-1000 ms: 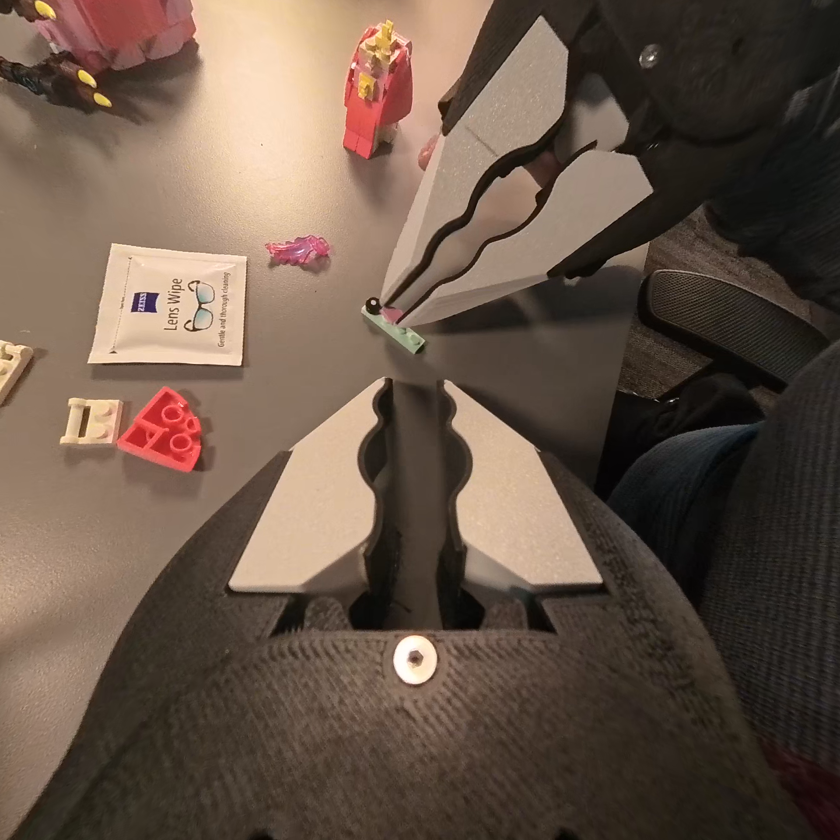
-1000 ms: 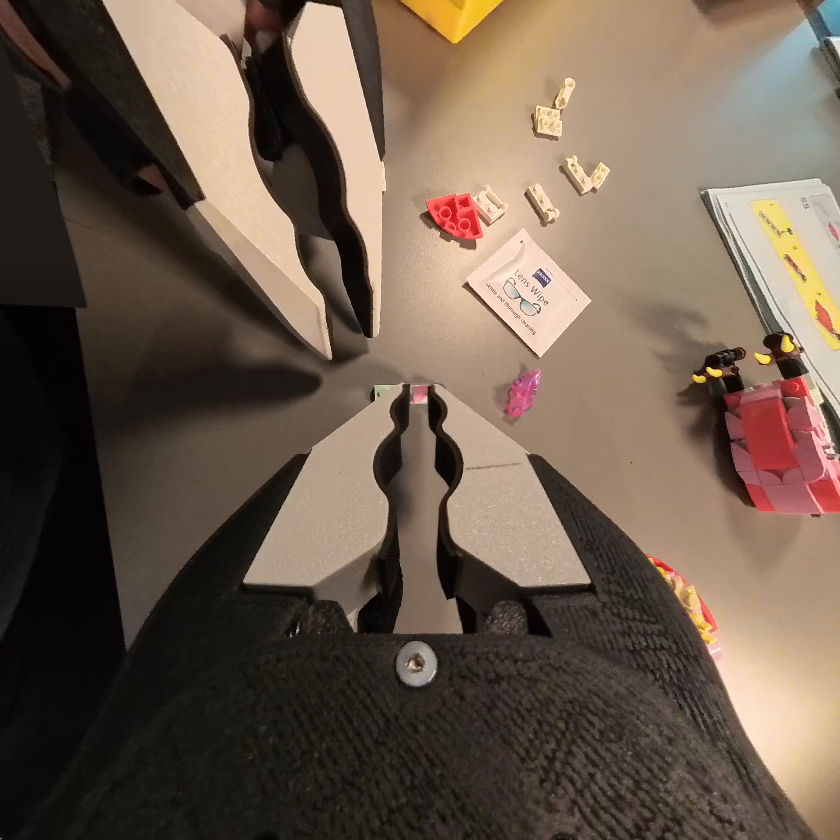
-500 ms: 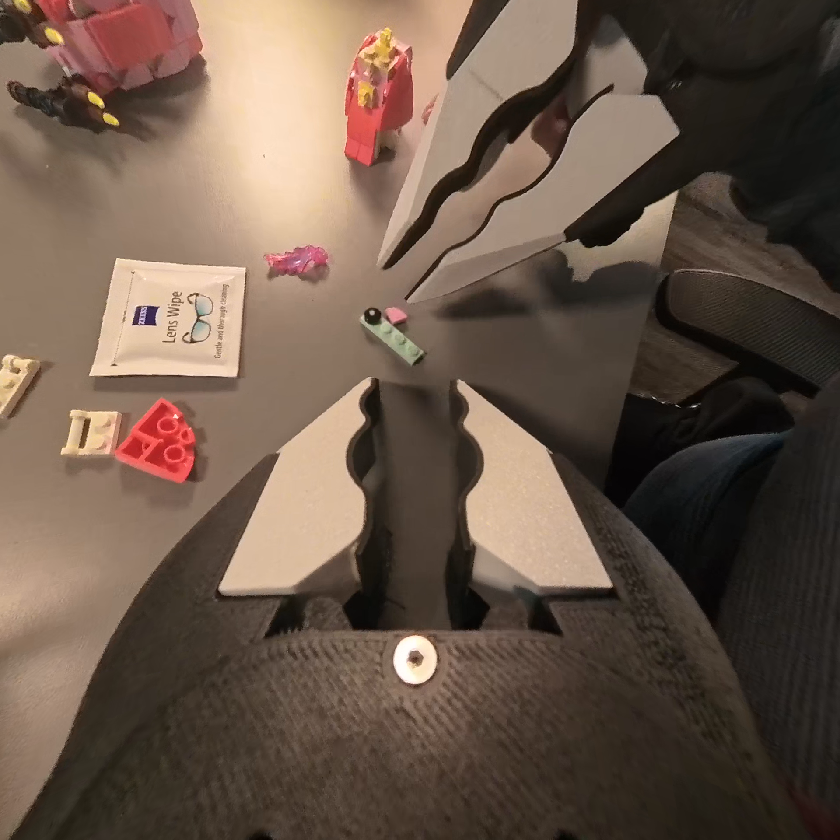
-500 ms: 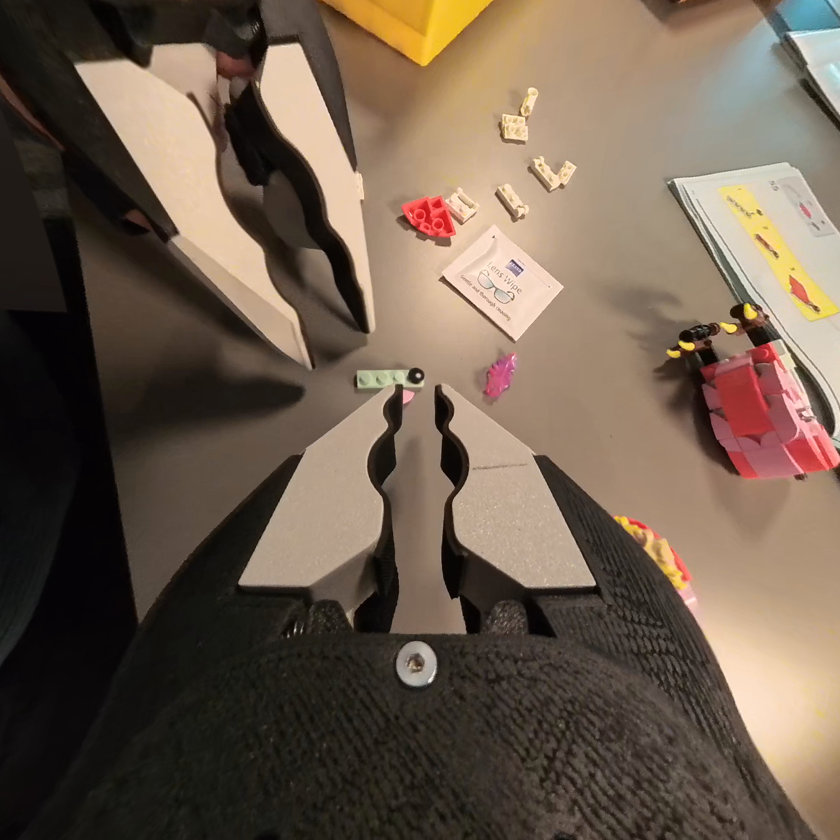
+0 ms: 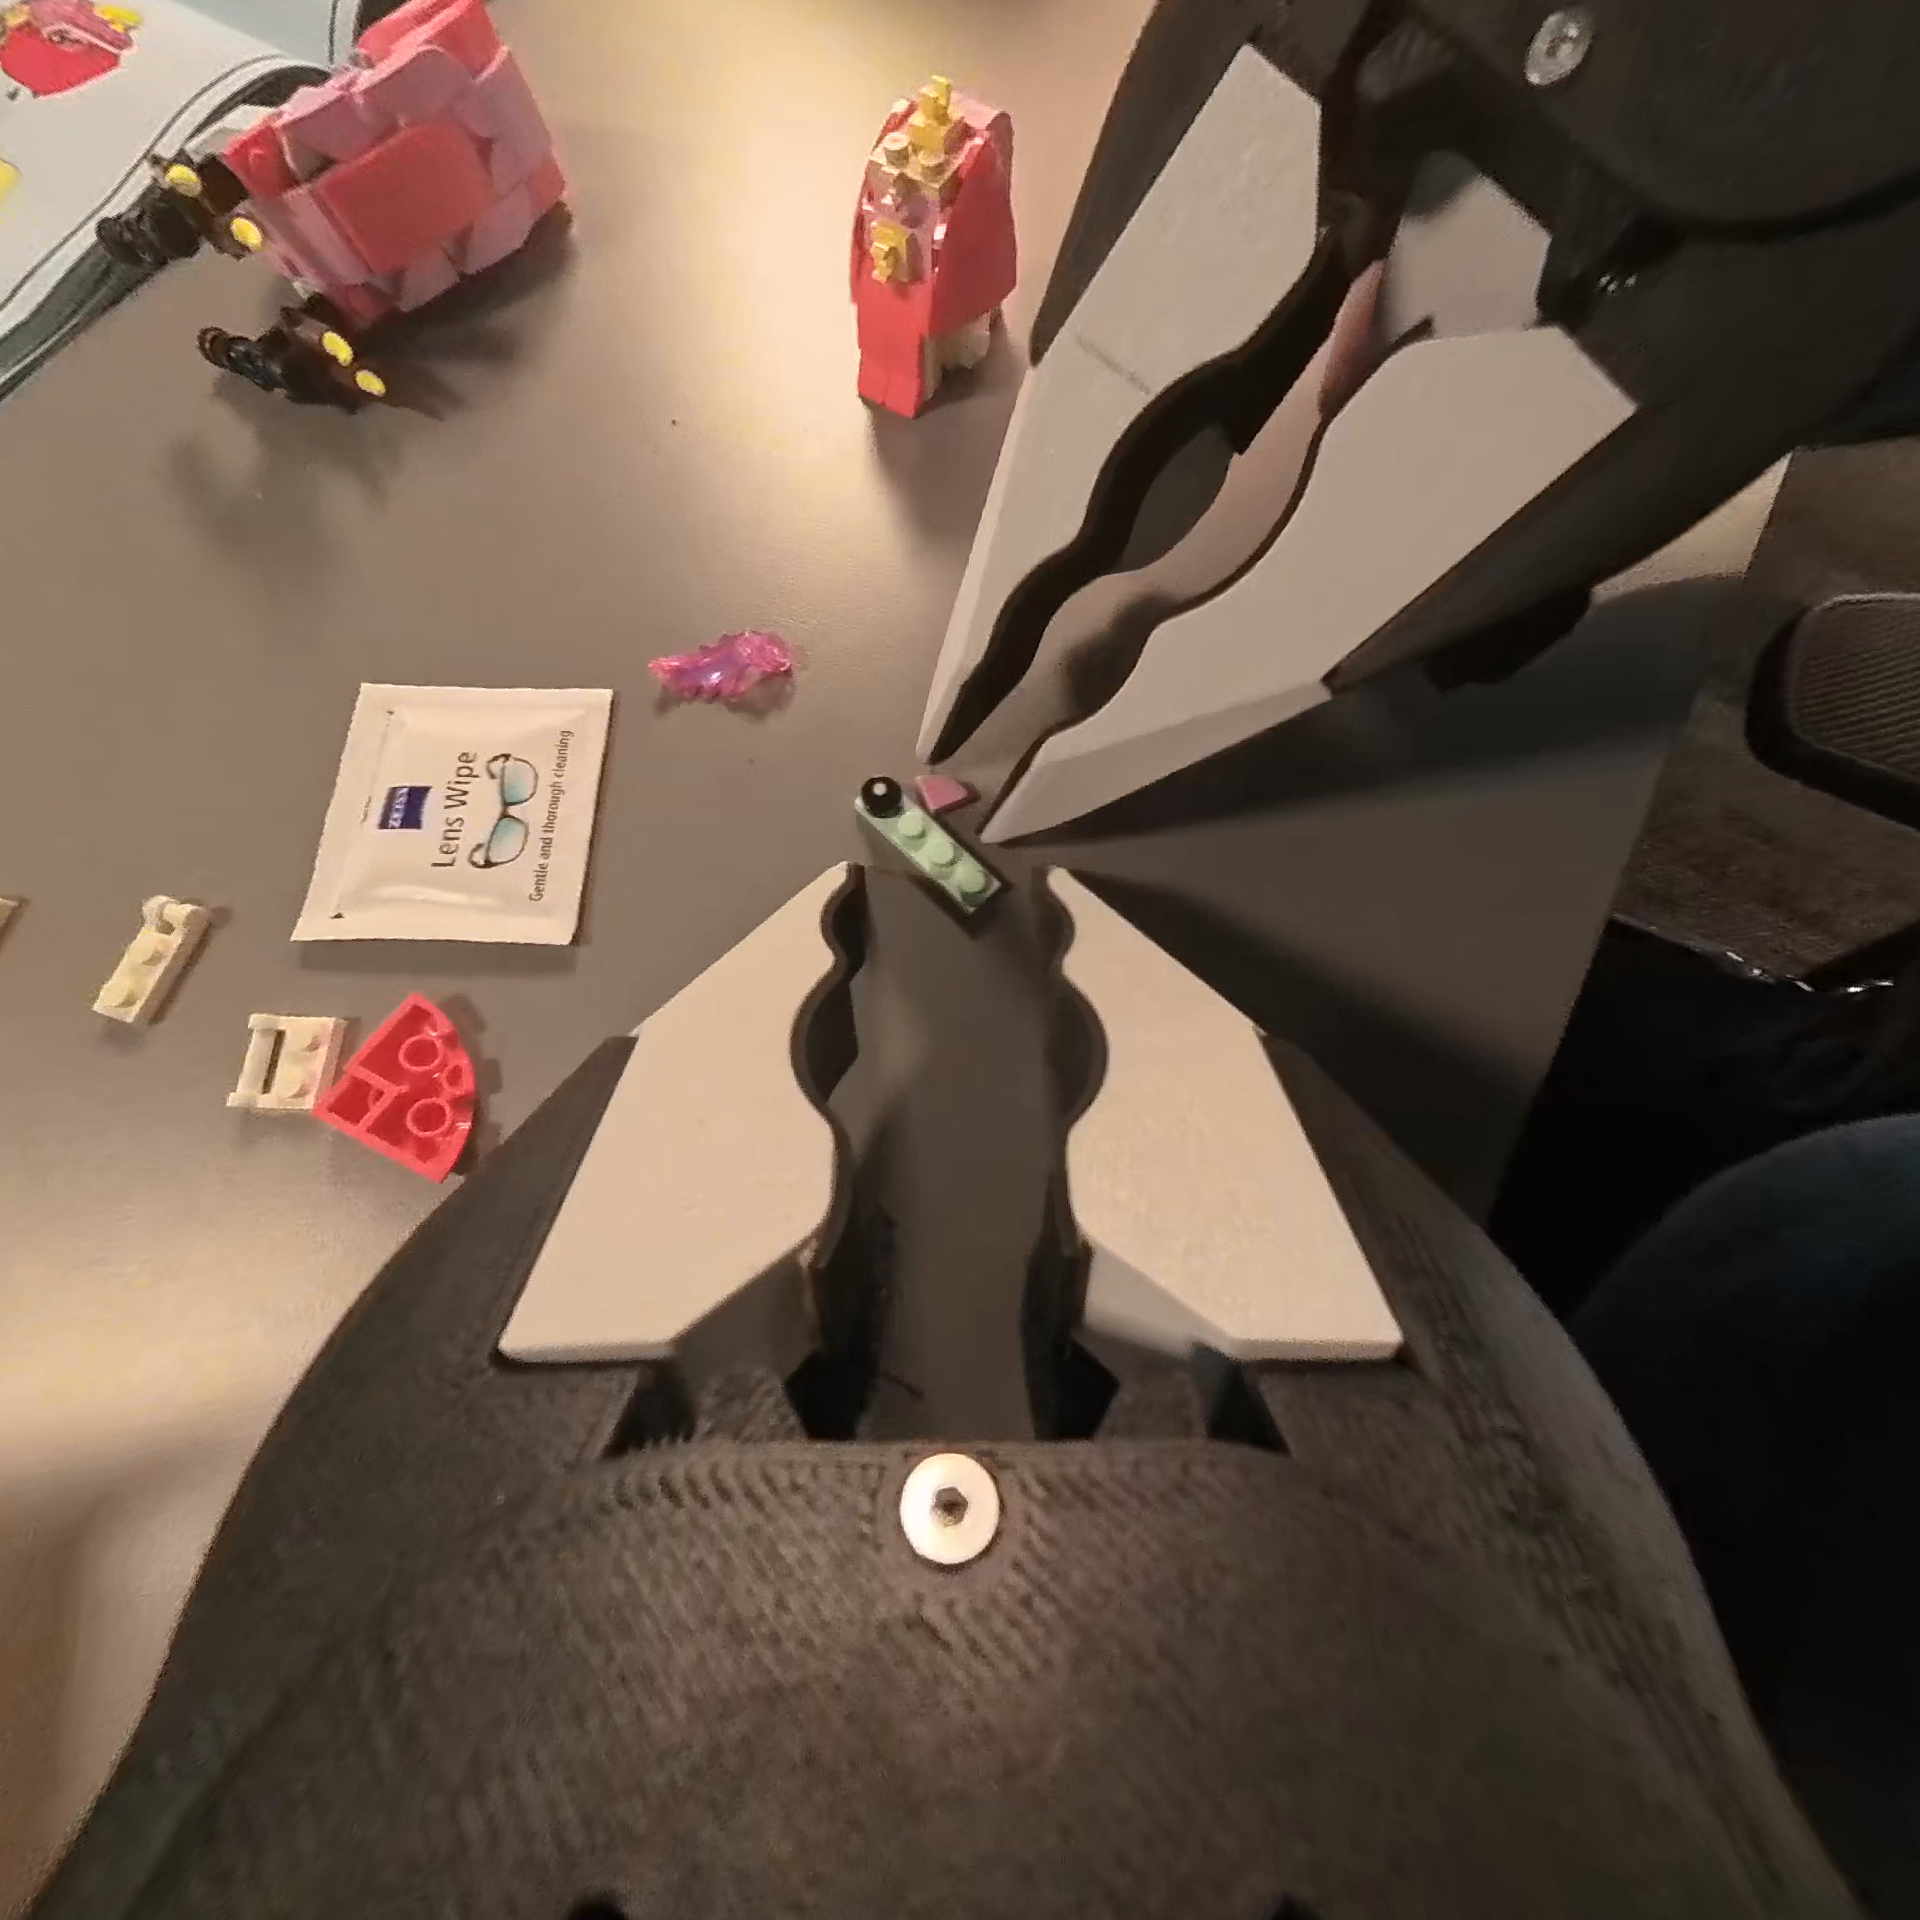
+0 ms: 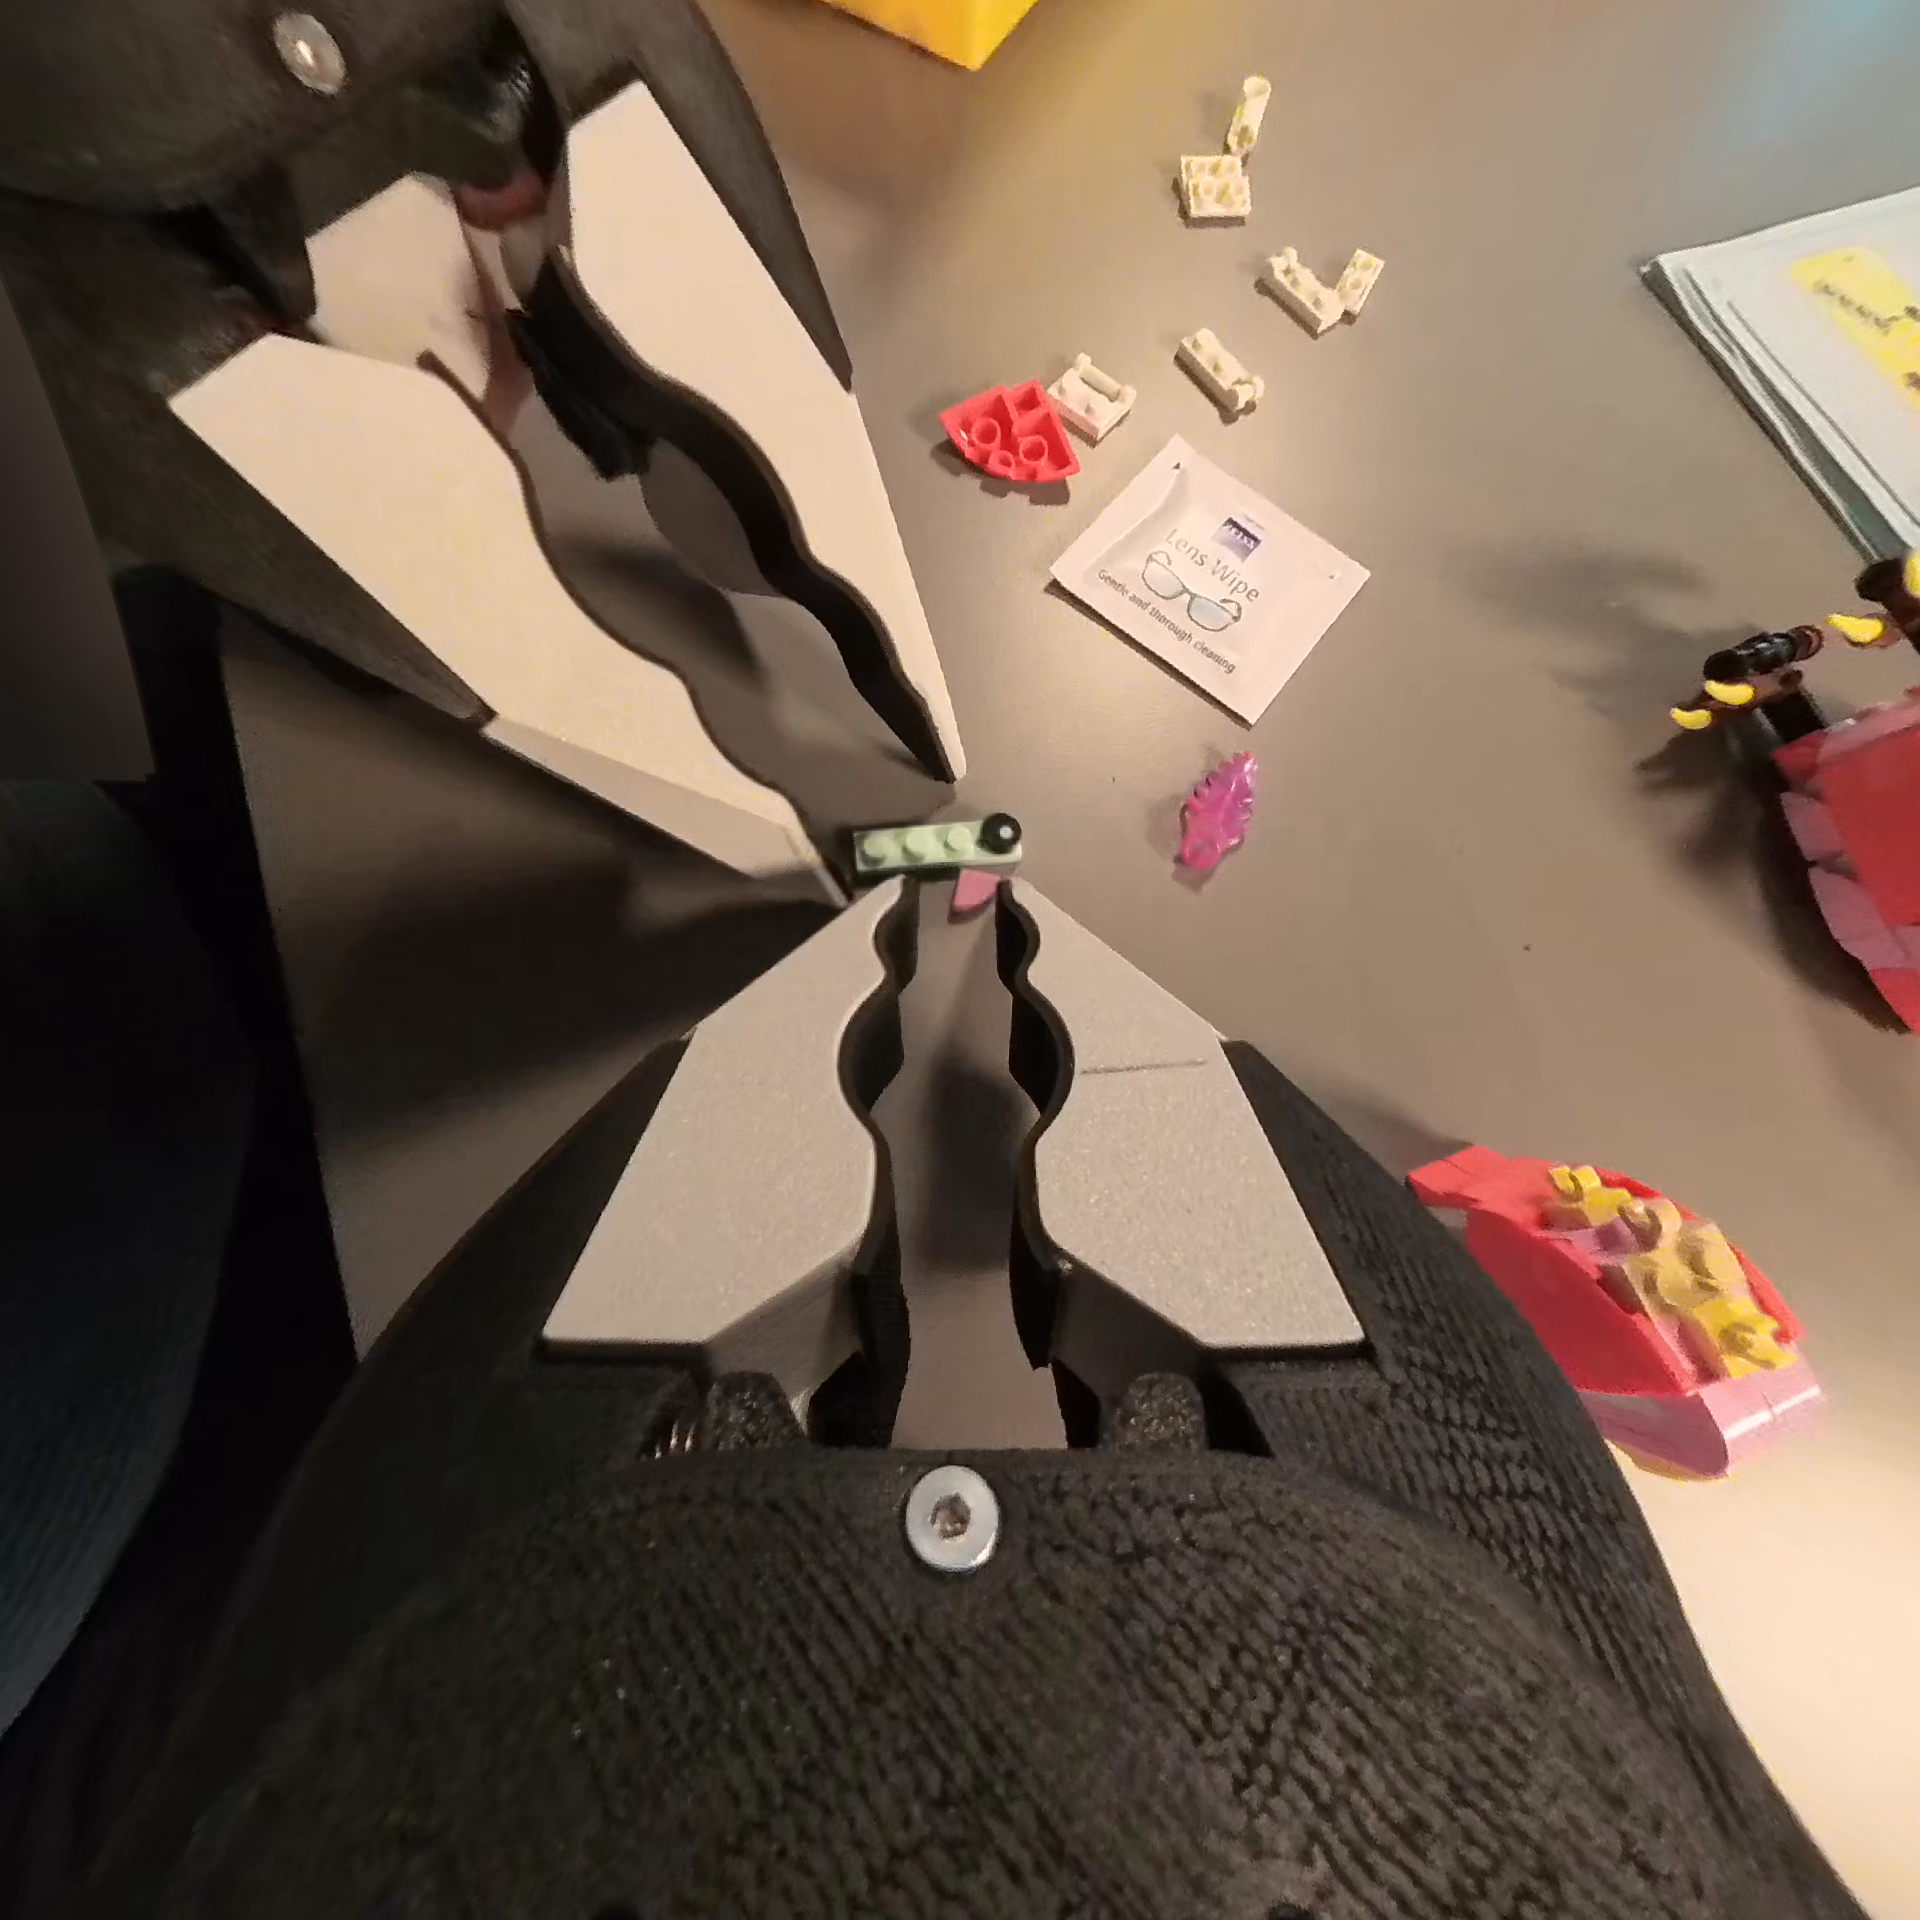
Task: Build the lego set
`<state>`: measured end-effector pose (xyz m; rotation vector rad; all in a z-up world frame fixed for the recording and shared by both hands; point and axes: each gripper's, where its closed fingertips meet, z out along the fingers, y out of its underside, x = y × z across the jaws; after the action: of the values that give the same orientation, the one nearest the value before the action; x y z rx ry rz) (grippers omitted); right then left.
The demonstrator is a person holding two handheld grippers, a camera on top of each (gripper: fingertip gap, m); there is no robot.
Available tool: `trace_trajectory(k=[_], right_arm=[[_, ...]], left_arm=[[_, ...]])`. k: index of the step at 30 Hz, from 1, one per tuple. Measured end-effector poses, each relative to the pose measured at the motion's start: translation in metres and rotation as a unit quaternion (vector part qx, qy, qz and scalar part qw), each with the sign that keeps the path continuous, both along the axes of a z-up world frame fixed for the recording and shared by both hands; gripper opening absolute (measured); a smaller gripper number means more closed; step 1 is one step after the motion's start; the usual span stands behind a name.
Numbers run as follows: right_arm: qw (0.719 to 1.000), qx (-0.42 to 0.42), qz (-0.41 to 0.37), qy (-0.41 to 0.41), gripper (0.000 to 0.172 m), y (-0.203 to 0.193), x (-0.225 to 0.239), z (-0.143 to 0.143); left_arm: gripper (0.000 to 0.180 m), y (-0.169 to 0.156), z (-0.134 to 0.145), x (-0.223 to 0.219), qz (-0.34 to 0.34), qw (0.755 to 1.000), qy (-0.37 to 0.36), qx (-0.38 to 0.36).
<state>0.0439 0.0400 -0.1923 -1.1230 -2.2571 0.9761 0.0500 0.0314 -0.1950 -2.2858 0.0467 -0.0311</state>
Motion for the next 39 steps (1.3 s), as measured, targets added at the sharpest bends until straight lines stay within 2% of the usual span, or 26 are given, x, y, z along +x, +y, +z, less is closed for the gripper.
trace_trajectory(k=[12,21,26,39], right_arm=[[0.999,-0.009,-0.028,-0.013,0.006,0.001,-0.002,-0.001],[0.998,-0.005,-0.056,-0.014,0.004,0.006,-0.004,0.0],[0.995,-0.036,-0.089,-0.006,0.004,0.005,-0.008,0.006],[0.992,0.013,-0.123,0.018,0.003,0.002,-0.012,0.003]], left_arm=[[0.01,0.001,0.0,-0.005,0.006,1.0,0.0,0.0],[0.008,0.002,-0.001,-0.006,0.008,1.0,-0.005,0.0],[0.008,0.002,-0.001,-0.007,0.009,1.0,-0.001,0.0],[0.008,0.002,-0.001,-0.007,0.011,1.0,0.007,0.0]])
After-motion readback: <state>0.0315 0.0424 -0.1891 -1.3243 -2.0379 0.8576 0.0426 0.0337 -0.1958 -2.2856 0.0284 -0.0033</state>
